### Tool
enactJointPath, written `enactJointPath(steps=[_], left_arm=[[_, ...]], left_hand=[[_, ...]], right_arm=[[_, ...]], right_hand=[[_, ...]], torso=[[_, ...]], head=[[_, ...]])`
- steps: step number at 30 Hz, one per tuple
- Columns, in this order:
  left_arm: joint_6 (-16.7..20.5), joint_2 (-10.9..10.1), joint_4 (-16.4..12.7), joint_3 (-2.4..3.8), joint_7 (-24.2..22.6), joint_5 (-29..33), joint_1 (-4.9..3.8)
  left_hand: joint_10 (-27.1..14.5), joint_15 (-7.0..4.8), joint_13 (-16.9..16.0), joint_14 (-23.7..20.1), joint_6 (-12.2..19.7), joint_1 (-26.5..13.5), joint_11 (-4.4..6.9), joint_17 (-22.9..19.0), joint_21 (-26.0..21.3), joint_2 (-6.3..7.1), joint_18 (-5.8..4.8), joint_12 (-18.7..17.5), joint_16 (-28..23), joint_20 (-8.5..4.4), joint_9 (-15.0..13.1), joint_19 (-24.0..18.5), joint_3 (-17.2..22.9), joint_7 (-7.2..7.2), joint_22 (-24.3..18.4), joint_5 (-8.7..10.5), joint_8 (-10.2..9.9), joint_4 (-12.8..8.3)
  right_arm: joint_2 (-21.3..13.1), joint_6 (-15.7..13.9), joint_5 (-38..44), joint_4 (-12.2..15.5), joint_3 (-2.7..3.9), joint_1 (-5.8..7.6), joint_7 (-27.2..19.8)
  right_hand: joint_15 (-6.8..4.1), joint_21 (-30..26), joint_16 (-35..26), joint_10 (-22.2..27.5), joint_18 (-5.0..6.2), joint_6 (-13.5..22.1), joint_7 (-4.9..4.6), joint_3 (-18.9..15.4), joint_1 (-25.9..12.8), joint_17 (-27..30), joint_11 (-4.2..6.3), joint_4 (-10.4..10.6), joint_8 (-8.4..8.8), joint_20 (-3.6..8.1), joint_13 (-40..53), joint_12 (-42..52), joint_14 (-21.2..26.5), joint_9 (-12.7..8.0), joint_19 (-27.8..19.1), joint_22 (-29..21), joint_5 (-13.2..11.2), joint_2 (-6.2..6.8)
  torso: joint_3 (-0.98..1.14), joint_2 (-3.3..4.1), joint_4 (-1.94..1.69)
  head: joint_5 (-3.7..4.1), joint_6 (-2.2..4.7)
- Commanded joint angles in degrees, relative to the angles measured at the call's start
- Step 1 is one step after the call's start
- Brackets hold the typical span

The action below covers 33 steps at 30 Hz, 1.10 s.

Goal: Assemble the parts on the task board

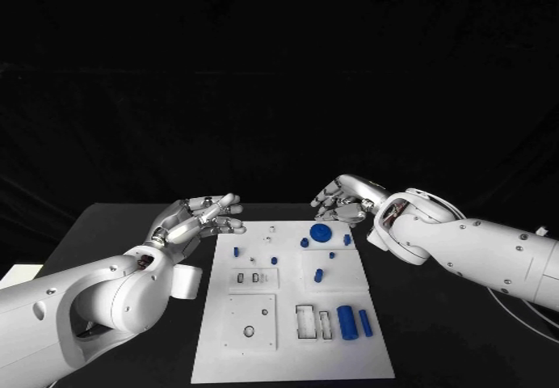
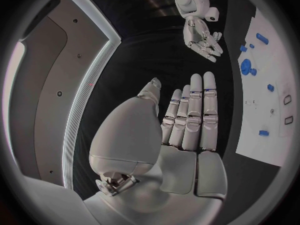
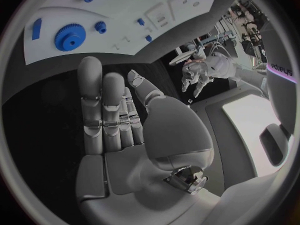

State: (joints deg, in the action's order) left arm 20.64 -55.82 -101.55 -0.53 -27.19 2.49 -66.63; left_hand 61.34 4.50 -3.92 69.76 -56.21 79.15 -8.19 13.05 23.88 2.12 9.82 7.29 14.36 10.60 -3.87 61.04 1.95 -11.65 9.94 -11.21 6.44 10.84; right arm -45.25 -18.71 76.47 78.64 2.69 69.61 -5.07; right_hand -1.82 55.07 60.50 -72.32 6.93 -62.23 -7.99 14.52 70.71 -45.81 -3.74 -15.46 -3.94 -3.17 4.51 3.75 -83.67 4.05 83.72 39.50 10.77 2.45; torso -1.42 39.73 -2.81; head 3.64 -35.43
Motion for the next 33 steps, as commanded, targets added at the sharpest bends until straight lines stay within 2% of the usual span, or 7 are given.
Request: enactJointPath(steps=[1, 7, 11, 14, 17, 22, 33], left_arm=[[-2.1, -0.6, -1.3, 0.13, 0.5, 1.4, -0.46], [-2.3, -1.3, -2.7, 0.18, 1.0, 1.8, -0.76], [-2.3, -1.6, -3.6, 0.18, 1.1, 1.8, -0.81], [-2.3, -1.7, -4.1, 0.19, 1.2, 1.9, -0.83], [-2.4, -1.8, -4.5, 0.19, 1.3, 1.9, -0.84], [-2.5, -1.9, -4.7, 0.19, 1.5, 1.9, -0.84], [-2.5, -1.9, -4.7, 0.19, 1.7, 1.9, -0.84]], left_hand=[[0.3, 0.03, 0.1, 0.2, -0.5, -0.3, -0.03, 0.2, 0.3, -0.05, 0.66, -0.2, 0.3, -0.08, 0.0, 0.6, -0.4, 0.00, 0.1, 0.38, -0.2, 0.0], [0.1, 0.09, 0.1, -0.1, -0.4, -0.4, -0.15, 0.5, 0.7, -0.08, 0.62, -0.5, 0.3, -0.12, 0.1, 0.9, -0.6, -0.20, 0.3, 0.37, -0.5, -0.1], [0.0, 0.12, 0.1, -0.2, -0.3, -0.5, -0.23, 0.6, 0.9, -0.11, 0.60, -0.7, 0.3, -0.13, 0.1, 1.0, -0.7, -0.30, 0.4, 0.37, -0.7, -0.1], [0.0, 0.16, 0.1, -0.3, -0.2, -0.5, -0.27, 0.7, 0.9, -0.13, 0.58, -0.8, 0.2, -0.12, 0.1, 1.0, -0.8, -0.34, 0.4, 0.37, -0.7, -0.1], [-0.1, 0.19, 0.1, -0.4, -0.2, -0.5, -0.30, 0.7, 0.9, -0.14, 0.57, -0.8, 0.2, -0.11, 0.1, 1.0, -0.8, -0.39, 0.4, 0.37, -0.8, -0.1], [-0.2, 0.24, 0.1, -0.5, -0.1, -0.6, -0.37, 0.8, 1.0, -0.16, 0.55, -1.0, 0.2, -0.09, 0.1, 1.0, -0.9, -0.47, 0.4, 0.37, -0.9, -0.2], [-0.2, 0.29, 0.1, -0.6, 0.0, -0.5, -0.43, 0.9, 1.0, -0.21, 0.53, -1.1, 0.1, -0.07, 0.1, 0.9, -0.9, -0.55, 0.4, 0.36, -1.0, -0.2]], right_arm=[[0.4, 6.6, 14.9, 0.4, 0.03, 0.39, 5.7], [1.2, 8.7, 20.1, 1.0, 0.04, 0.69, 7.3], [1.6, 9.6, 21.7, 1.1, 0.04, 0.74, 7.7], [2.0, 10.6, 22.8, 0.9, 0.04, 0.75, 8.1], [2.3, 11.7, 23.6, 0.6, 0.04, 0.75, 8.4], [2.8, 12.8, 24.7, 0.2, 0.03, 0.67, 8.6], [3.7, 13.8, 26.4, -0.6, 0.02, 0.55, 8.7]], right_hand=[[0.55, 7.9, 7.5, 1.1, -1.17, 0.7, -0.24, 0.9, -0.5, -7.6, -0.37, 0.3, 0.32, -0.15, 0.1, 0.4, -3.2, 0.1, 1.0, 8.9, -0.2, 0.28], [0.58, 13.3, 12.7, 2.3, -1.46, 1.4, -0.23, 1.9, -0.7, -13.7, -0.20, 0.9, 0.22, -0.62, 0.0, 0.1, -2.8, 0.1, -0.2, 14.9, -0.2, 0.94], [0.89, 15.3, 14.7, 2.2, -1.47, 1.9, -0.34, 2.3, -0.6, -16.2, -0.41, 1.3, 0.26, -0.80, 0.1, 0.1, -2.8, 0.1, -0.5, 17.1, -0.4, 1.17], [1.01, 15.6, 15.1, 2.9, -1.36, 1.9, -0.47, 2.5, -0.6, -16.7, -0.68, 1.5, 0.21, -1.05, -0.1, -0.1, -2.7, 0.2, -1.0, 17.0, -0.5, 1.36], [1.23, 15.3, 15.6, 4.0, -1.10, 1.8, -0.60, 2.6, -0.5, -17.2, -0.93, 1.7, 0.18, -1.32, -0.3, -0.2, -2.6, 0.2, -1.6, 16.1, -0.8, 1.57], [1.39, 14.5, 15.9, 4.9, -0.72, 1.4, -0.76, 2.8, -0.3, -17.4, -1.14, 1.9, 0.09, -1.56, -0.5, -0.2, -2.5, 0.3, -2.4, 14.3, -1.0, 1.58], [1.54, 14.5, 16.0, 5.4, -0.60, 0.7, -0.81, 3.5, 0.3, -17.2, -1.23, 2.1, -0.03, -1.91, -0.7, -0.1, -2.3, 0.4, -2.9, 14.0, -1.2, 1.09]], torso=[[-0.15, 1.98, -0.84], [-0.21, 3.29, -1.28], [-0.27, 3.60, -1.27], [-0.30, 3.81, -1.27], [-0.21, 4.06, -1.30], [-0.24, 4.24, -1.43], [-0.35, 4.88, -1.66]], head=[[0.67, 0.51], [1.29, 0.75], [1.45, 0.85], [1.36, 1.00], [1.42, 1.04], [1.37, 0.95], [1.47, 1.53]])
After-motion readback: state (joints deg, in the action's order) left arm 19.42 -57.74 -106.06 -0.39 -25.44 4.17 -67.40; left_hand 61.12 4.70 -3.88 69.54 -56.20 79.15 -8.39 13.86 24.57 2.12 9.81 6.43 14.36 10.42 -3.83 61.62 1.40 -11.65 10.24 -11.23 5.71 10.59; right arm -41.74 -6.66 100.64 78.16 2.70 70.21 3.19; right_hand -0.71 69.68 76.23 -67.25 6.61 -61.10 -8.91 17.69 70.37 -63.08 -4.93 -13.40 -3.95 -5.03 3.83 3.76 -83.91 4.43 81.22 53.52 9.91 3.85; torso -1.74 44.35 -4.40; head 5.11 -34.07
